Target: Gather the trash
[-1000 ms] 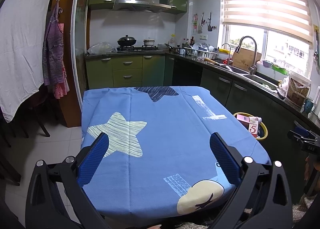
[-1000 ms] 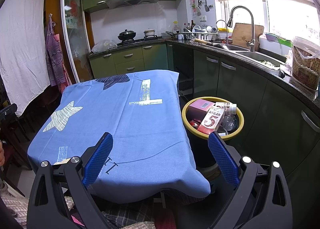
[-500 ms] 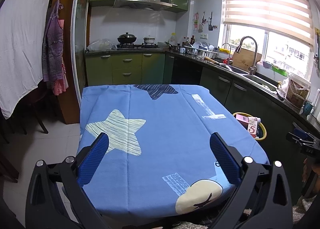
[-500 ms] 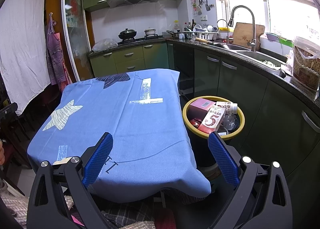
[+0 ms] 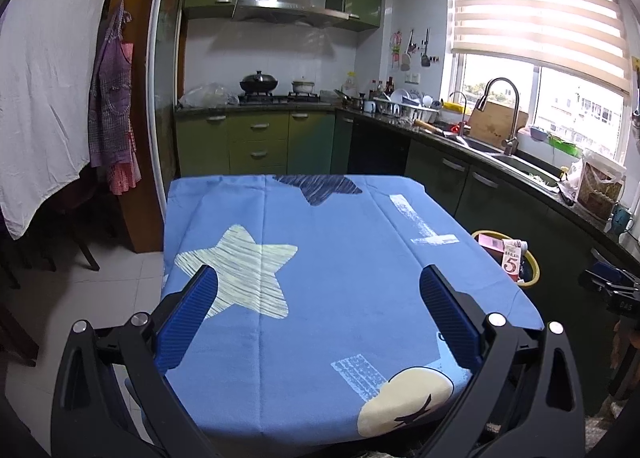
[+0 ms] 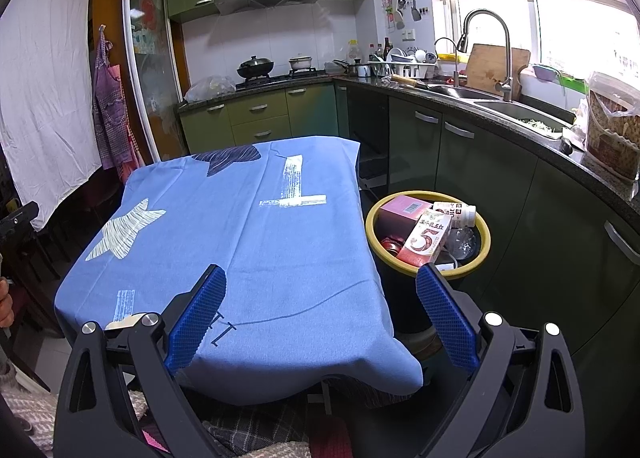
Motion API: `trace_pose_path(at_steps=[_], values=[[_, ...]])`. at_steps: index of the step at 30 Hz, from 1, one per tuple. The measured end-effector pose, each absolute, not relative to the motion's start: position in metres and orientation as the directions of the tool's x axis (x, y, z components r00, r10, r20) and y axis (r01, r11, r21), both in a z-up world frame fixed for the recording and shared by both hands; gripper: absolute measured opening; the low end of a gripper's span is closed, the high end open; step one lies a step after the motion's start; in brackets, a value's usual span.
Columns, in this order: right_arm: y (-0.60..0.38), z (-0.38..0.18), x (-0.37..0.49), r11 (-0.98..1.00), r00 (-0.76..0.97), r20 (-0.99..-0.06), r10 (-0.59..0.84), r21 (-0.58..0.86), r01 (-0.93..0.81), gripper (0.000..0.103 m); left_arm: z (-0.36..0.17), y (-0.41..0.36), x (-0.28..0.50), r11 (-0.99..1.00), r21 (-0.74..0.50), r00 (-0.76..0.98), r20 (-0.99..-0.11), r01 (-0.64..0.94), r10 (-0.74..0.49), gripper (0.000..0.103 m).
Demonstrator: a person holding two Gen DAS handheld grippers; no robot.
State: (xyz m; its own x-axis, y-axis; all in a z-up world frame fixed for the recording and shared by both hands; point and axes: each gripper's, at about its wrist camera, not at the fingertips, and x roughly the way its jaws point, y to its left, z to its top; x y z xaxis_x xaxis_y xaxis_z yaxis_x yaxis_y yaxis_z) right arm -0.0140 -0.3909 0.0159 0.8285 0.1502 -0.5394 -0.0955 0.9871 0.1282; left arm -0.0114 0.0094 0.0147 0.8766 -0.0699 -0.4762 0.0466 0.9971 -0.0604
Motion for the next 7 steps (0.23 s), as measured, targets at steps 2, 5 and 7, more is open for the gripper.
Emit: trace_pose_path(at_steps=[2, 5, 7], values=[[-0.39, 0.014, -0.013, 0.987, 0.827, -0.541, 0.151, 0.129, -0.096, 0.095, 0.012, 0.012, -0.006, 0.994, -0.09, 0.859, -0.504, 0.055, -0.093, 0.096], [-0.389, 0.01, -0.012, 0.987, 0.823, -0.546, 0.154, 0.131, -0.098, 0.095, 0.008, 0.015, -0.001, 0.992, -0.11, 0.849, -0.518, 0.058, -0.107, 0.096], [-0.391, 0.008, -0.009, 0.987, 0.821, -0.55, 0.154, 0.129, -0.098, 0.095, 0.006, 0.015, 0.005, 0.995, -0.09, 0.844, -0.529, 0.045, -0.086, 0.096]])
